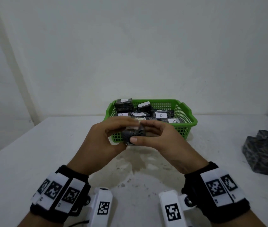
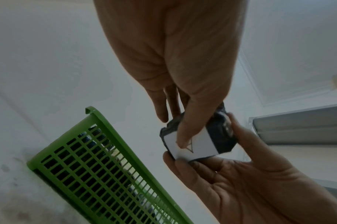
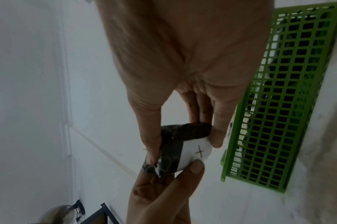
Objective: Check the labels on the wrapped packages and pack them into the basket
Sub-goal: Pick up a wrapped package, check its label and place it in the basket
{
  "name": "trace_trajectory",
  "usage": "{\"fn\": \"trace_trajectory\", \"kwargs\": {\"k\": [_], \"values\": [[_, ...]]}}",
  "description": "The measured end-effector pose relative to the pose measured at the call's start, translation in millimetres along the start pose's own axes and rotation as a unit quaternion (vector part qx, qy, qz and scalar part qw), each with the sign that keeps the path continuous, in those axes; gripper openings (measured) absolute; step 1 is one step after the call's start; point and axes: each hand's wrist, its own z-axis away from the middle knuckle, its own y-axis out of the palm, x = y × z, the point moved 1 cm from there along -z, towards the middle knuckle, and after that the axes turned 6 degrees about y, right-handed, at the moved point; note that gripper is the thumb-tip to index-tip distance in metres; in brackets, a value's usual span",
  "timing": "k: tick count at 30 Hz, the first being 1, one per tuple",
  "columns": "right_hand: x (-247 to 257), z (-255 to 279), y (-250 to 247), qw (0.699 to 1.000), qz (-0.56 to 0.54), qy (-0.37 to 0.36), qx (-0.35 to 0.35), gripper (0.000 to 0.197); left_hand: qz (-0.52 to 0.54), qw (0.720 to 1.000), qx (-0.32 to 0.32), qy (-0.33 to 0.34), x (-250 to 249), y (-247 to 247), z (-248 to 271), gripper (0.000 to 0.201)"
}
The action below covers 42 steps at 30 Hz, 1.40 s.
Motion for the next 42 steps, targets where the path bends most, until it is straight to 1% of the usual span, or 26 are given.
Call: {"fn": "trace_trajectory", "kwargs": {"k": [1, 2, 4, 5, 6, 8, 9, 11, 12, 15, 17, 19, 21, 25, 29, 32, 35, 36, 38, 40, 42], "values": [[1.5, 0.7, -2.3, 1.0, 0.007, -0.021, -0.007, 0.07, 0.024, 0.999, -0.006, -0.032, 2.3, -1.1, -0.5, 0.06], [2.1, 0.6, -4.5, 0.999, 0.014, -0.044, -0.009, 0.073, 0.066, 0.995, -0.019, -0.074, 3.5, -2.2, -1.0, 0.061], [3.1, 1.4, -4.9, 0.996, 0.029, -0.083, 0.003, 0.078, 0.186, 0.969, -0.034, -0.158, 3.3, -2.8, -3.4, 0.045], [2.7, 1.7, -3.4, 0.995, 0.037, -0.095, 0.01, 0.08, 0.227, 0.955, -0.026, -0.188, 1.7, -1.6, -4.0, 0.041], [2.2, 2.3, -1.4, 0.993, 0.05, -0.105, 0.018, 0.081, 0.237, 0.951, -0.012, -0.199, -0.8, 0.1, -4.8, 0.039], [-0.1, 2.5, 0.6, 0.99, 0.086, -0.111, 0.034, 0.086, 0.203, 0.961, 0.001, -0.189, -4.2, 2.4, -4.9, 0.038], [-1.1, 2.6, 0.2, 0.989, 0.099, -0.104, 0.045, 0.09, 0.186, 0.965, -0.007, -0.182, -4.0, 2.6, -4.8, 0.04], [0.4, 4.5, -1.7, 0.992, 0.094, -0.064, 0.063, 0.098, 0.163, 0.971, -0.031, -0.171, 0.9, 0.1, -3.7, 0.048], [1.9, 5.3, -1.5, 0.995, 0.066, -0.041, 0.065, 0.096, 0.153, 0.974, -0.037, -0.164, 2.3, -1.3, -3.1, 0.05], [5.9, 5.7, 1.4, 0.997, -0.045, 0.021, 0.054, 0.066, 0.134, 0.982, -0.024, -0.13, 1.4, -0.8, -1.9, 0.052], [7.4, 6.2, 4.4, 0.996, -0.053, 0.04, 0.051, 0.059, 0.119, 0.988, -0.009, -0.099, -3.0, 2.5, -1.0, 0.05], [7.4, 6.1, 5.5, 0.997, -0.046, 0.035, 0.054, 0.054, 0.107, 0.992, -0.006, -0.074, -5.6, 4.7, 0.1, 0.048], [6.9, 5.6, 4.6, 0.997, -0.053, 0.022, 0.057, 0.048, 0.106, 0.992, -0.013, -0.063, -6.3, 4.4, 0.3, 0.047], [5.4, 3.6, -0.6, 0.994, -0.065, 0.026, 0.08, 0.053, 0.104, 0.993, -0.02, -0.042, -7.9, 2.3, -1.0, 0.044], [2.4, 2.2, -2.5, 0.993, -0.08, 0.022, 0.083, 0.046, 0.096, 0.995, -0.024, -0.027, -5.3, -0.2, -1.2, 0.043], [2.9, 2.7, -2.8, 0.993, -0.081, 0.024, 0.086, 0.048, 0.097, 0.995, -0.024, -0.017, -6.2, 1.4, -1.0, 0.039], [2.7, 3.2, -3.6, 0.994, -0.073, 0.012, 0.085, 0.041, 0.091, 0.996, -0.025, 0.002, -8.8, 2.2, -0.9, 0.034], [2.2, 2.5, -4.4, 0.995, -0.064, 0.0, 0.075, 0.041, 0.094, 0.995, -0.026, 0.007, -9.9, 1.9, -1.3, 0.032], [1.2, 1.2, -5.3, 0.996, -0.049, -0.014, 0.067, 0.051, 0.105, 0.994, -0.028, 0.017, -10.7, 0.8, -1.4, 0.029], [2.3, 1.8, -5.2, 0.994, -0.062, 0.004, 0.091, 0.06, 0.114, 0.993, -0.032, 0.021, -9.2, 0.2, -1.5, 0.027], [6.8, 5.9, -2.7, 0.988, -0.09, 0.038, 0.123, 0.053, 0.12, 0.992, -0.033, 0.019, -6.2, -0.2, -1.0, 0.03]]}}
